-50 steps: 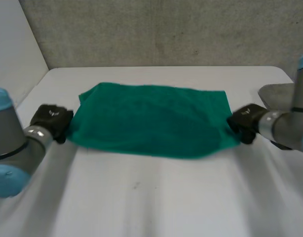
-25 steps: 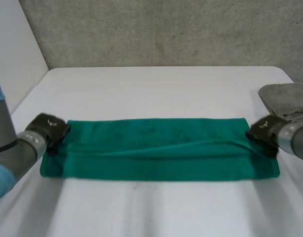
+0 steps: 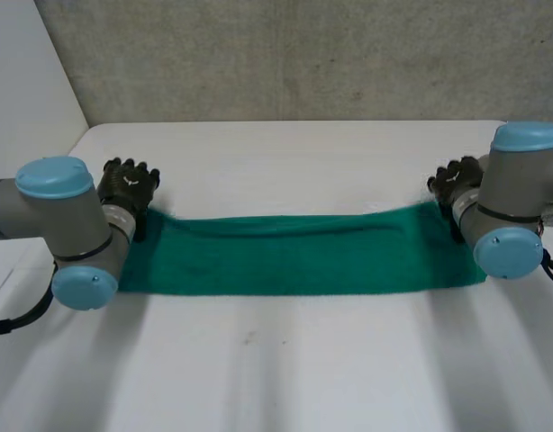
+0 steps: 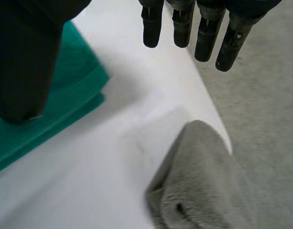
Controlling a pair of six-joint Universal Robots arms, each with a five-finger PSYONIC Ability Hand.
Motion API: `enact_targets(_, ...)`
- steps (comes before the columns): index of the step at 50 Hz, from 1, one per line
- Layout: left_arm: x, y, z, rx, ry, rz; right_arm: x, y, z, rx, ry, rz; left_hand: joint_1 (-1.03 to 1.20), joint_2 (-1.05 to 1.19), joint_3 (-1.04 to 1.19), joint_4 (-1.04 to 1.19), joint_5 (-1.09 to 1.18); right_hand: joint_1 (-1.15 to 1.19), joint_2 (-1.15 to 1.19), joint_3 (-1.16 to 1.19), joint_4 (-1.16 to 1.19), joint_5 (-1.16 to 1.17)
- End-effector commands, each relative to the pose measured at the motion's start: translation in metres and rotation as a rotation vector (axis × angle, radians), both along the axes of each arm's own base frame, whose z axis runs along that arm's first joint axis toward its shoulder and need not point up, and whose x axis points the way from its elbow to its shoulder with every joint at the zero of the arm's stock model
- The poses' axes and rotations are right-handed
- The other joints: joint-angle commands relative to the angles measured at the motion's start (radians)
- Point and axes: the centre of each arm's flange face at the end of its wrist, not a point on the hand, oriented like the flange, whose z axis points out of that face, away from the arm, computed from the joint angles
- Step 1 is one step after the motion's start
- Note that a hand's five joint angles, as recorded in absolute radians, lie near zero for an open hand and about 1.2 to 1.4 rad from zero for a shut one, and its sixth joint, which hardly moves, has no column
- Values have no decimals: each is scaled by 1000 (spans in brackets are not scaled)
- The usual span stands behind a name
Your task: Fold the laundry.
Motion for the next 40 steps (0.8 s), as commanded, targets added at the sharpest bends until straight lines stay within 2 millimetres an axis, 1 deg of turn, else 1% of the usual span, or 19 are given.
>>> enact_targets(1,-5,7,42,-109,35,1,-6,0,68,-135,-144,-60,-13,-45,-50,-42,-53,-27,-46,-42,-62,-68)
enact_targets(2,-4,9,47,-118,39,1,-6,2,76,-148,-161,-61,-13,-45,-50,-42,-53,-27,-46,-42,-62,-68)
enact_targets(3,-3,11,54,-129,46,3,-8,7,96,-178,-203,-64,-13,-45,-50,-42,-53,-27,-46,-42,-62,-68)
enact_targets(5,-1,16,67,-150,56,6,-9,12,106,-190,-222,-62,-13,-45,-50,-42,-53,-27,-46,-42,-62,-68)
enact_targets(6,0,18,71,-156,57,6,-10,21,117,-198,-238,-57,-13,-45,-50,-42,-53,-27,-46,-42,-62,-68)
enact_targets(8,2,27,81,-161,63,3,-12,28,123,-195,-238,-43,-13,-45,-50,-42,-53,-27,-46,-42,-62,-68)
enact_targets(9,4,30,82,-160,63,5,-13,37,125,-173,-234,-20,-13,-45,-50,-42,-53,-27,-46,-42,-62,-68)
enact_targets(11,7,41,83,-145,76,3,-16,45,115,-114,-226,2,-13,-45,-50,-42,-53,-27,-46,-42,-62,-68)
enact_targets(13,9,48,83,-131,90,4,-26,57,96,1,-218,17,-13,-45,-50,-42,-53,-27,-46,-42,-62,-68)
enact_targets(17,13,69,66,-48,133,2,-38,80,67,172,-238,42,-13,-45,-50,-42,-53,-27,-46,-42,-62,-68)
enact_targets(20,13,75,57,-15,144,0,-44,92,43,248,-261,64,-13,-45,-50,-42,-53,-8,-27,-23,-43,-49)
enact_targets(23,14,77,51,5,147,3,-47,98,24,262,-276,81,-13,-45,-50,-42,-53,106,88,91,72,65)
enact_targets(29,14,78,45,24,143,5,-53,91,2,197,-281,83,-13,-44,-49,-41,-52,250,232,235,216,209)
enact_targets(30,15,78,45,24,144,7,-54,86,-11,188,-285,82,-13,-44,-49,-41,-52,279,261,265,245,238)
enact_targets(33,15,77,44,24,144,8,-55,80,-21,185,-276,76,-13,-44,-49,-41,-52,361,343,347,327,320)
enact_targets(36,15,77,42,30,142,8,-58,76,-31,199,-276,67,-13,-44,-49,-41,-52,692,674,678,658,651)
enact_targets(37,15,78,42,30,142,7,-61,74,-32,194,-271,51,-13,-44,-49,-41,-52,891,873,876,857,850)
enact_targets(38,15,78,42,32,142,7,-66,68,-31,180,-272,30,-13,-44,-49,-41,-52,1191,1173,1177,1157,1150)
enact_targets(40,15,78,42,32,142,7,-74,63,-27,167,-278,1,-13,-44,-49,-41,-52,1194,1176,1180,1160,1153)
